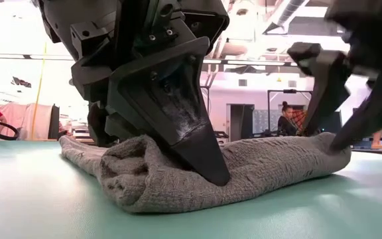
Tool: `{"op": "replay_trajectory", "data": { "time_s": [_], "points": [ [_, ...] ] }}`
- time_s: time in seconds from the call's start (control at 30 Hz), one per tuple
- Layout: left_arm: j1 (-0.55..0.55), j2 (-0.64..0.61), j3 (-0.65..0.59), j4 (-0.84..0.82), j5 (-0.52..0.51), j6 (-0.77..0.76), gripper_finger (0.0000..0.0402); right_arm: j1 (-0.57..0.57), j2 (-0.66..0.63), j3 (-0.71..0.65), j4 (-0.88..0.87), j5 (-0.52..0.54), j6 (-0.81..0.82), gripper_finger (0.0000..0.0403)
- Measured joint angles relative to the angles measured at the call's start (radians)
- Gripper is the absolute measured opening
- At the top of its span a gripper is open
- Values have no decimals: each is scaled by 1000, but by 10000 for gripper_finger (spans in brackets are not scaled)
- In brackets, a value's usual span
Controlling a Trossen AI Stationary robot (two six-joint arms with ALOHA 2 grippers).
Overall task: Roll towel into tight, uniform cylinder
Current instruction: Roll the gray towel
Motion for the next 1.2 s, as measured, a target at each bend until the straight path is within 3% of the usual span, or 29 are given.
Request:
{"op": "replay_trajectory", "data": {
  "time_s": [0.27,0.37,0.53,0.77,1.03,1.2],
  "points": [
    [-4,0,0,18,39,-13,0,-33,85,1,65,9,-65,174],
    [-9,0,0,57,48,8,0,-68,82,4,65,-117,-51,143],
    [-22,-13,-1,106,73,70,0,-140,33,4,11,-432,39,29],
    [-34,-16,-1,148,73,124,0,-313,-2,1,-18,-928,247,39],
    [-46,-19,-6,168,110,136,0,-414,77,1,-12,-1020,278,28],
    [-48,-68,-105,282,121,120,0,-432,103,2,-13,-1076,278,33]
  ]
}}
